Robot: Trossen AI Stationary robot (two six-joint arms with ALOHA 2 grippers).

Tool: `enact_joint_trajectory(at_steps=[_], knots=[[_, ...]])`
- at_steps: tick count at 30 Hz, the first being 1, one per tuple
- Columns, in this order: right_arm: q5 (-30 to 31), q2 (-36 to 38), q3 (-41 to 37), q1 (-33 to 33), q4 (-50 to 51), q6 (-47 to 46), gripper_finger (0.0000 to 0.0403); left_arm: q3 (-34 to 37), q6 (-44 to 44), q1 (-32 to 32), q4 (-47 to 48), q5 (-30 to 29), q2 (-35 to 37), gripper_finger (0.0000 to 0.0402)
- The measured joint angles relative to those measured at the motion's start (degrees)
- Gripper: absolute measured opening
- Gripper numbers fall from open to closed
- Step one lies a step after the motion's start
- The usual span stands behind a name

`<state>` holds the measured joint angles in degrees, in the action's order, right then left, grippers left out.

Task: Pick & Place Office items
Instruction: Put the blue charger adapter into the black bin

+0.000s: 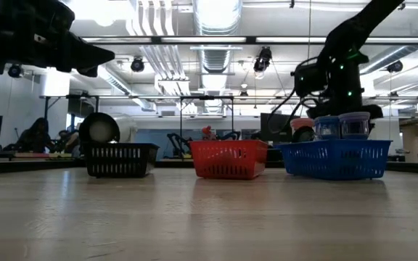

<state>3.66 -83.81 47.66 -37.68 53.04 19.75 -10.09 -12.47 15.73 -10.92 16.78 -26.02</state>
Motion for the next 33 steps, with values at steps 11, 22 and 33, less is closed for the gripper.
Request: enact_joint_trajectory(at_steps=[11, 22, 33], knots=[[0.8, -6.6, -0.1, -1.5, -1.4, 1.7, 0.0244, 0.0, 0.4, 0.0, 1.8, 0.0, 0.0, 0.0014], [0.6, -8.9, -0.1, -1.5, -3.6, 3.7, 0.0186, 0.0, 0.7, 0.0, 1.8, 0.2, 0.0, 0.0014], [-0.1, -2.1, -0.1, -1.5, -3.9, 1.7, 0.0175, 0.0, 0.9, 0.0, 1.8, 0.2, 0.0, 0.0014]])
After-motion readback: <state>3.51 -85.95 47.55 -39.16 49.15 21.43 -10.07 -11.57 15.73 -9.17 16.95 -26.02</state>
